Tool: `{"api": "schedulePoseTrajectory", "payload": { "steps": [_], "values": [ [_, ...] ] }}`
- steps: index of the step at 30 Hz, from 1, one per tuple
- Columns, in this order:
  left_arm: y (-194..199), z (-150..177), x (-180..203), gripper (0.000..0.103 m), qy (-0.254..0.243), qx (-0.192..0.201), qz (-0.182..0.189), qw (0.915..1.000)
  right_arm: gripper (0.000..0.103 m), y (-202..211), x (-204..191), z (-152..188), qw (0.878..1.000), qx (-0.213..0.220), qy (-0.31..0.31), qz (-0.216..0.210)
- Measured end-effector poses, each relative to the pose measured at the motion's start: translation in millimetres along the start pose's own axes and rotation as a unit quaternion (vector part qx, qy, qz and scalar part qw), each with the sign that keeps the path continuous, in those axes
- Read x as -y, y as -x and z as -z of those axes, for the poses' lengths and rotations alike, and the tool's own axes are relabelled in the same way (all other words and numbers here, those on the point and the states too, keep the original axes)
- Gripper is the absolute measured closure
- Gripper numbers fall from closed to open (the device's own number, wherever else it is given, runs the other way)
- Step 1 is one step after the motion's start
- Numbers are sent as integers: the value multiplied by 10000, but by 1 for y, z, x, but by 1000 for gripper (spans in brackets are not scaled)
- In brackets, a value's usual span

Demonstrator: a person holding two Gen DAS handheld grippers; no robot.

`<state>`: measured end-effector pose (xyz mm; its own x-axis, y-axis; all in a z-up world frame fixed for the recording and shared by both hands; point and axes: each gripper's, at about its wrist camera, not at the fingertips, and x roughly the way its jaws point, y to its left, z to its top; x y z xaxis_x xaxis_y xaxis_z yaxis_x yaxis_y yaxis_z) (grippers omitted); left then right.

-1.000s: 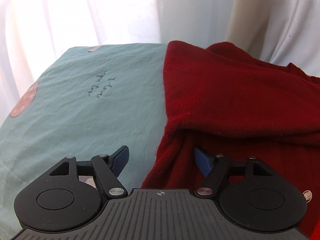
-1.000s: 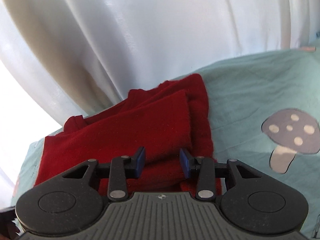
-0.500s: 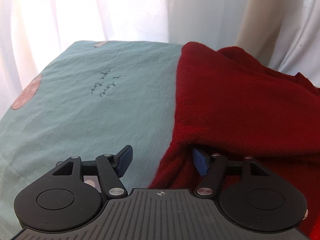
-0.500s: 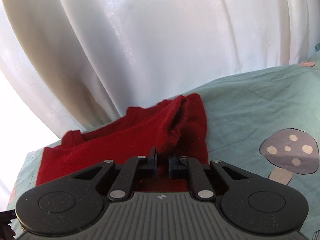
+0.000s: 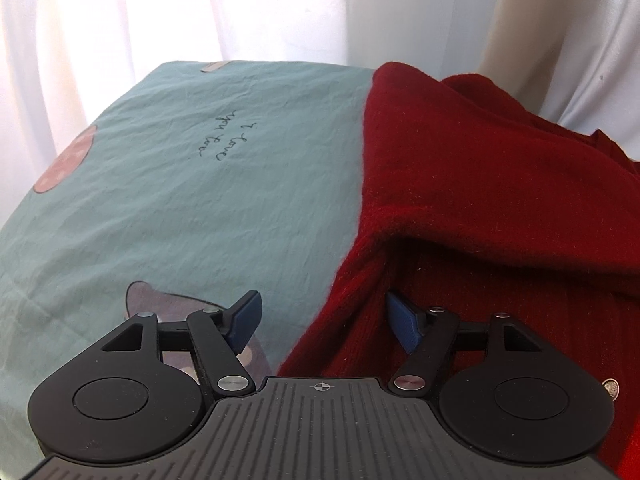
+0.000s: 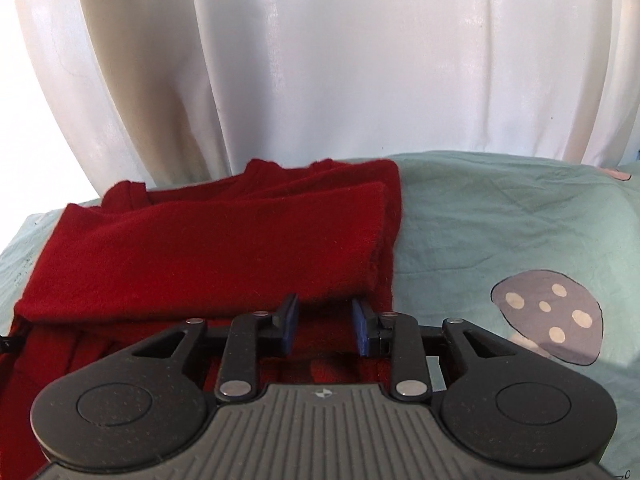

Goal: Fold small clothes
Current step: 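Grasp the side edge of the cardigan with the left gripper and fold it inward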

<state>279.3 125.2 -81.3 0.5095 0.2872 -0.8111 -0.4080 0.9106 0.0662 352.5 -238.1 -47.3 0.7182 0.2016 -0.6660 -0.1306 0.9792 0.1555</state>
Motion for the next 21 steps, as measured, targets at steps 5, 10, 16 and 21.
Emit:
{"api": "schedulePoseTrajectory", "payload": {
  "steps": [5, 10, 16, 21],
  "values": [
    [9, 15, -12, 28, 70, -52, 110, 9999, 72, 10, -11, 8, 9978, 26, 462, 466],
    [36, 51, -34, 30, 85, -104, 263, 9996, 45, 69, -4, 30, 9982, 396, 323, -306],
    [86, 103, -68, 26, 328, -238, 402, 9984, 20, 163, 0, 79, 9936, 716, 428, -766],
    [109, 138, -93, 22, 318, -354, 463, 9978, 18, 190, 9, 127, 9953, -25, 281, -928]
  ]
}}
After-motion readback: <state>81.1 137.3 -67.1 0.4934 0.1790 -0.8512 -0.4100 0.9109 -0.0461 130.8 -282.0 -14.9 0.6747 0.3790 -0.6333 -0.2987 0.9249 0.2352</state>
